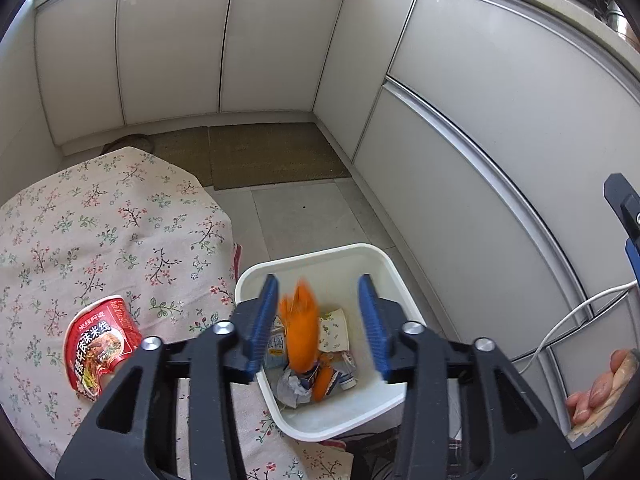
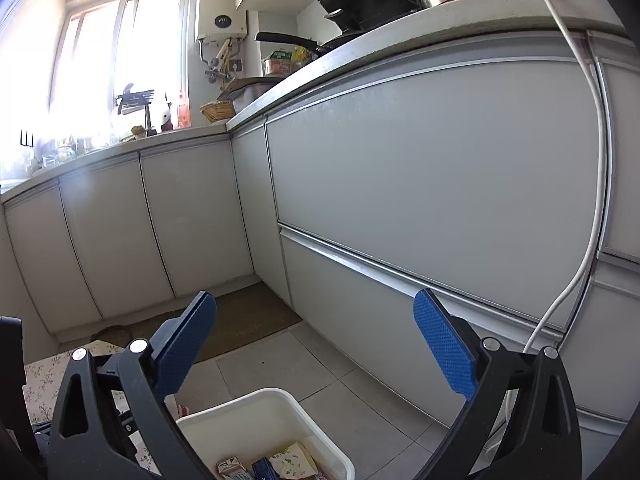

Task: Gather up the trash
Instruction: 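Move the left gripper back to the red noodle cup on the table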

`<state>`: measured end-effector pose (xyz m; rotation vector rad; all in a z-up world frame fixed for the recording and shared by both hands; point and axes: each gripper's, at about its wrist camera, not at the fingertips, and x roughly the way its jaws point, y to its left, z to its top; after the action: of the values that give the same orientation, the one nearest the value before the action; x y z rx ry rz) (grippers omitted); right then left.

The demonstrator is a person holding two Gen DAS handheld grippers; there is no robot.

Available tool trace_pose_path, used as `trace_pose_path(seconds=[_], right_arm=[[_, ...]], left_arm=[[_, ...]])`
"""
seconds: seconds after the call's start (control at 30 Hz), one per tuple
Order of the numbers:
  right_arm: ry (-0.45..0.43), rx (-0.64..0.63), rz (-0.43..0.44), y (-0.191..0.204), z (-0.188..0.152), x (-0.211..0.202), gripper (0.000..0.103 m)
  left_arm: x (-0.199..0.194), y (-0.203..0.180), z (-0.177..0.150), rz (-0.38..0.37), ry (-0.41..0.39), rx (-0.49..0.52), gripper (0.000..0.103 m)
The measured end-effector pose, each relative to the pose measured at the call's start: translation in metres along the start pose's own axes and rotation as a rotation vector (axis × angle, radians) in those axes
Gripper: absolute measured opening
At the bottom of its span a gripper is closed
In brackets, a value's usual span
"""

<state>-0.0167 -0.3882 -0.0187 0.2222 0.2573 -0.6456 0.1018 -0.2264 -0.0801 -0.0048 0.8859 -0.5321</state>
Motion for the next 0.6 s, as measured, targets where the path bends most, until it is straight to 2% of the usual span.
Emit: trace_pose_path(seconds=[0.07,0.13,0.2,0.47,0.6], right_arm=[[0.007,-0.012,-0.004,0.002,0.000,0.003,0.096],[0.007,-0.017,-0.007,0.004,-0.001,0.003,0.096],[0.010,-0.021,-0.009,0.005,-0.002,0.003,0.096],[0.100,-0.084,-0.011,0.021,-0.013,0.019,0.096],[0.128,-0.132,0.007,0.036,-0.018,0.022,0.096]], left_arm=[[0.001,0.000,-0.002,0.012,0.010,0.005,0.058],[0.002,0.002,-0.003,0.034,0.019,0.003,0.076],[0.002,0.008,-0.004,0.060,0.023,-0.005,0.085],[-0.001,0.038,-0.001,0.137,0.062,0.028,0.090],[-0.002,0.060,-0.003,0.201,0.097,0.079,0.091]])
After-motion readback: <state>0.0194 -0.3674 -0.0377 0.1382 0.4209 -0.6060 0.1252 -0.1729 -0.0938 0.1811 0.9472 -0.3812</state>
